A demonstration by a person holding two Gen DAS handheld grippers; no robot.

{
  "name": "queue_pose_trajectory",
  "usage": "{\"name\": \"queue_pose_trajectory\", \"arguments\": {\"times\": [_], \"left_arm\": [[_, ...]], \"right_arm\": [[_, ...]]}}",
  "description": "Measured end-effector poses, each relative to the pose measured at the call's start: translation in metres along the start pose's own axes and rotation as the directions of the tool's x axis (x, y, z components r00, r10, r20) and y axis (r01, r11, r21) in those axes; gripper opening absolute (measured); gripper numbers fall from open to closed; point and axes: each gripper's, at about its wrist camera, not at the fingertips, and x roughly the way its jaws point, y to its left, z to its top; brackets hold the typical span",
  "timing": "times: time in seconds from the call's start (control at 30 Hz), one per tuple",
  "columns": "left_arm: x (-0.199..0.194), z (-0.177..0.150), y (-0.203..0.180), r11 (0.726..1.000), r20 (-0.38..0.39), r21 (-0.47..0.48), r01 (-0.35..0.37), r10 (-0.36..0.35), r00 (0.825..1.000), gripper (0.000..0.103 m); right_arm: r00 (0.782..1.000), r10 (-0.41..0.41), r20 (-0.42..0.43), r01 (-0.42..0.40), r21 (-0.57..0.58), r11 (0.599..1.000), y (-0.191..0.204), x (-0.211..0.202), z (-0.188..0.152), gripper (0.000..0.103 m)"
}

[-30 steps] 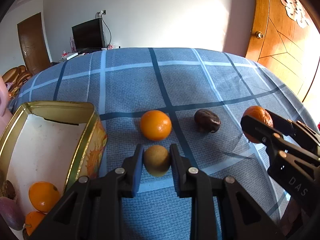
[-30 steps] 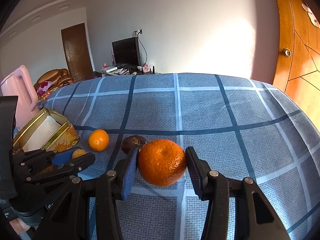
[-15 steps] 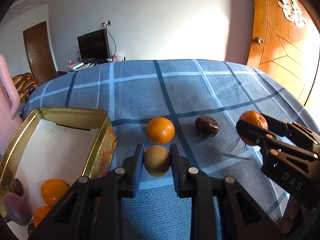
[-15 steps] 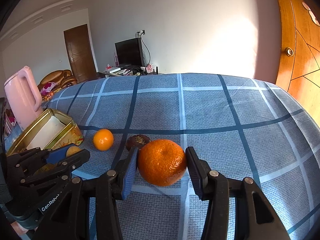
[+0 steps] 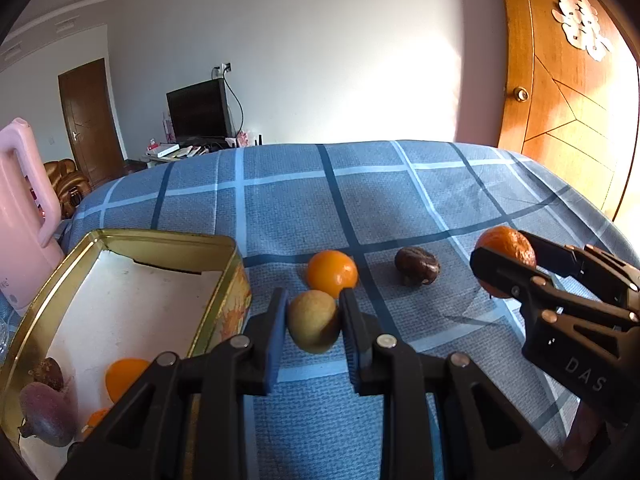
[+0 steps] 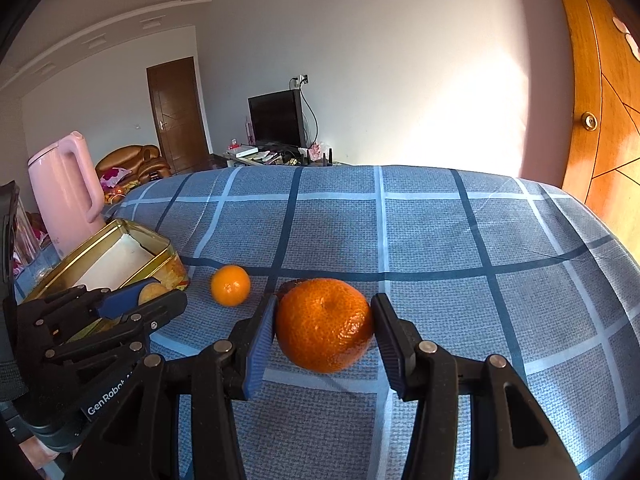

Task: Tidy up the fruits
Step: 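Lift and carry the yellow fruit and tangerine over the gold tray with both tools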

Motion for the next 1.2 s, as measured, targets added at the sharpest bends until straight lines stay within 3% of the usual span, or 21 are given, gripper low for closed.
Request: {"name": "queue_pose_trajectory", "arguments": {"times": [0.37, 1.2], "left_arm": [[-0.006, -0.002, 0.004, 1.0, 0.022, -0.017, -0.009, 0.01, 1.0, 0.028], [-0.032, -0.008, -0.005, 0.997, 0.137, 0.037, -0.071, 0.066, 0.988, 0.028]], "right_arm": [[0.998, 0.012, 0.058, -0.01, -0.031, 0.999, 0.007, -0.014, -0.002, 0.05], [0.989, 0.018, 0.149, -0.004, -0.098, 0.995, 0.019, -0.032, -0.005, 0.05]]}}
